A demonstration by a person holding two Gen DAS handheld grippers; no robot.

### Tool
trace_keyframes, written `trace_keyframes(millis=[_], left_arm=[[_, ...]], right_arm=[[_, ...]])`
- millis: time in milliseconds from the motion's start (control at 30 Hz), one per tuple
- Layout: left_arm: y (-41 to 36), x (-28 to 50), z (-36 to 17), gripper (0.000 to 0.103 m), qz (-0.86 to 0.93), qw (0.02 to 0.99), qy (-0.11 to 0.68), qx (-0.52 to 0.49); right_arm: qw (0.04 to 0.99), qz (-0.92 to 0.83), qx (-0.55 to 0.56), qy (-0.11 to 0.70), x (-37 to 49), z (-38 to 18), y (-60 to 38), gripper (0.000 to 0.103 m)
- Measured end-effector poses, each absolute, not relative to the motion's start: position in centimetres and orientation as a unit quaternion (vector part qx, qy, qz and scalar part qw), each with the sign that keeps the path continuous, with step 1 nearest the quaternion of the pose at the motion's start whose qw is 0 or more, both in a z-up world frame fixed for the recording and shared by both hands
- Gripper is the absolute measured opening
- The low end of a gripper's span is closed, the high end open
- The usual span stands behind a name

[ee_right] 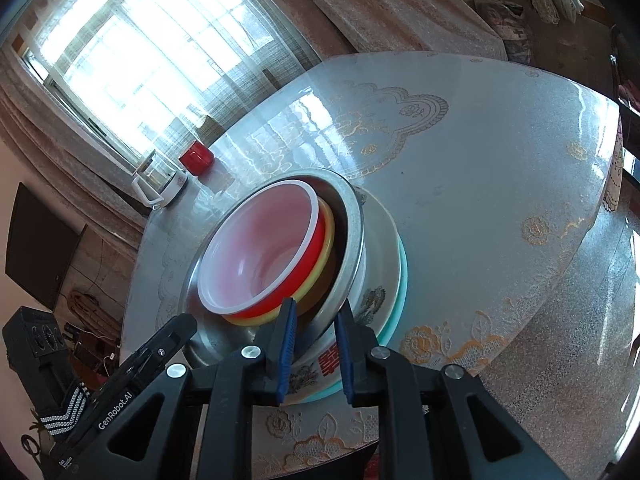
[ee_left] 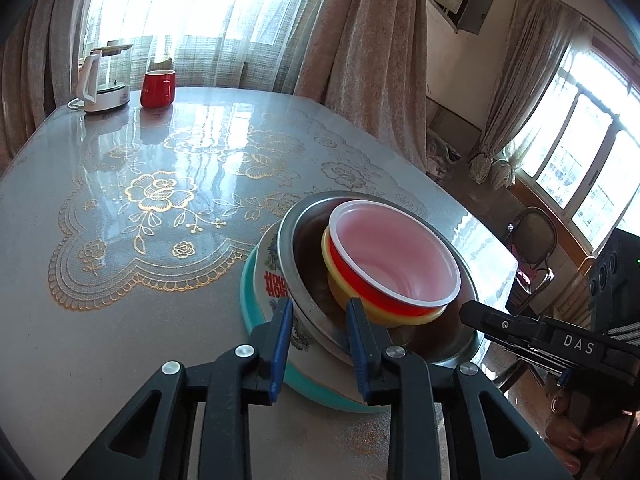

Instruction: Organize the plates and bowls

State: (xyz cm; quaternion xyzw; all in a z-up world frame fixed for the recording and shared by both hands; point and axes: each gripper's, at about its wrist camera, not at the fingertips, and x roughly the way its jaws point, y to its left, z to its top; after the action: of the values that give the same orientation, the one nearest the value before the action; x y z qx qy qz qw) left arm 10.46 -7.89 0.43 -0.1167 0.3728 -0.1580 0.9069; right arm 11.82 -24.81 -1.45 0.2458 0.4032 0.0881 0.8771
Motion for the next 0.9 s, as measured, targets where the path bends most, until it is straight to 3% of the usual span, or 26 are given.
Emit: trace_keyframes(millis=[67, 267, 567, 667, 733, 900], left_arm=[[-7.4, 10.1, 0.7, 0.052, -0.148, 0.91, 0.368, -0.119], [-6.9, 8.0, 1.5, 0.074, -0.123, 0.929, 0.34, -0.077], [-7.8, 4.3, -0.5, 0.092, -0.127, 0.929, 0.346, -0.022], [-8.0, 3.7, -1.0, 0.094, -0.127, 0.926, 0.354, -0.023], [-8.2, 3.1, -1.3, 0.096, -0.127, 0.924, 0.359, -0.022], [-8.6, 2.0, -2.1, 0.097, -0.124, 0.921, 0.369, -0.01]], right_arm=[[0.879, 0.08, 0.25, 0.397, 11.5, -1.3, -24.9, 0.027], [0.92, 0.068, 0.196, 0.334, 9.0, 0.5, -24.1, 0.034], [0.955, 0.042, 0.115, 0.272, 5.1, 0.5, -22.0, 0.041], [0.956, 0.035, 0.096, 0.276, 4.7, -0.2, -21.3, 0.046], [0.954, 0.034, 0.087, 0.284, 4.5, -0.8, -20.9, 0.056], [0.951, 0.029, 0.081, 0.299, 3.6, -2.2, -20.4, 0.06]])
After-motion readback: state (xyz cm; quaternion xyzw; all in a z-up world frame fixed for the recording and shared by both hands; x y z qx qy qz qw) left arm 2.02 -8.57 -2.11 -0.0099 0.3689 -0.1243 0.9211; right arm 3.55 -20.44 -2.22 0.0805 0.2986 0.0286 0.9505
